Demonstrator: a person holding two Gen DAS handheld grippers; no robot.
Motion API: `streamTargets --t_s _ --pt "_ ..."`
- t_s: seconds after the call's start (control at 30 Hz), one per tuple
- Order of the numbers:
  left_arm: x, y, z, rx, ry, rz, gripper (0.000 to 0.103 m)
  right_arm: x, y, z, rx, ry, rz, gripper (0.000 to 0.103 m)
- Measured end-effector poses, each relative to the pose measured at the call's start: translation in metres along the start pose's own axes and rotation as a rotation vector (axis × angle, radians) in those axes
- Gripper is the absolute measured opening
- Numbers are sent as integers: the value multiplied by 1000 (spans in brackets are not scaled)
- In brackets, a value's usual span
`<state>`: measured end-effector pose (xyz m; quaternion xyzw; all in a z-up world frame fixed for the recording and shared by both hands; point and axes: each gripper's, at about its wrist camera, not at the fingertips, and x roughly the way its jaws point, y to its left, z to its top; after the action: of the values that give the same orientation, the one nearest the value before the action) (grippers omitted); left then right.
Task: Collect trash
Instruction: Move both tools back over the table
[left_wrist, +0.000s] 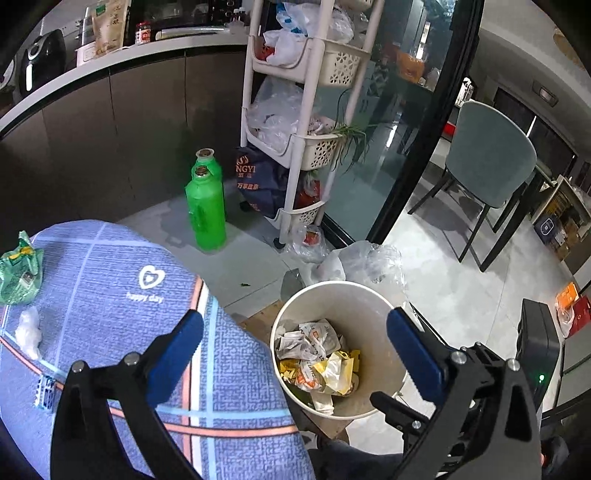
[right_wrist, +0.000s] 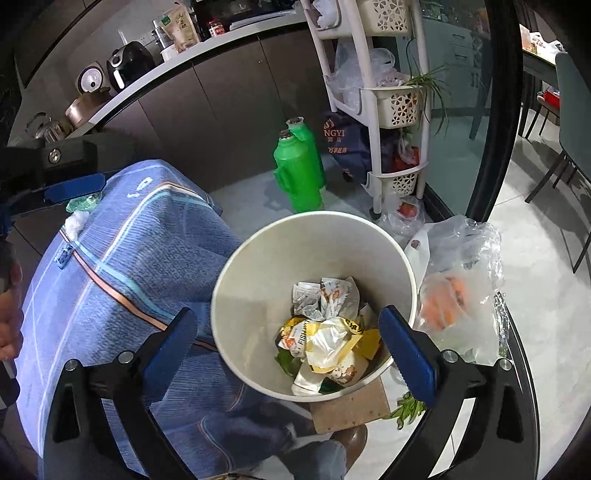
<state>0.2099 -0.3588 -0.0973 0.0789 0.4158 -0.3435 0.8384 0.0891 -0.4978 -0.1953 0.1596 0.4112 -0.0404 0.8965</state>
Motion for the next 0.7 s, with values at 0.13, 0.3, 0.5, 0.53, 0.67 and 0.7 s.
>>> streamTargets --t_s 0.13,0.3,0.5,0.53,0.67,0.7 --pt "-22 2 0 3 -29 3 99 -14 13 6 -22 -26 -1 95" --pt "-50 14 -3 0 -58 22 99 -32 31 13 -67 -55 11 95" --pt "-92 48 -11 -49 -94 57 99 -48 67 20 -137 -78 41 95" --pt "-102 57 -14 -59 -104 71 99 -51 75 21 -152 -80 46 95" --pt "-132 85 -22 -77 -126 120 99 -56 100 25 -190 -80 84 95" --pt "-136 91 -23 -82 -126 134 99 -57 109 25 -201 -80 94 95"
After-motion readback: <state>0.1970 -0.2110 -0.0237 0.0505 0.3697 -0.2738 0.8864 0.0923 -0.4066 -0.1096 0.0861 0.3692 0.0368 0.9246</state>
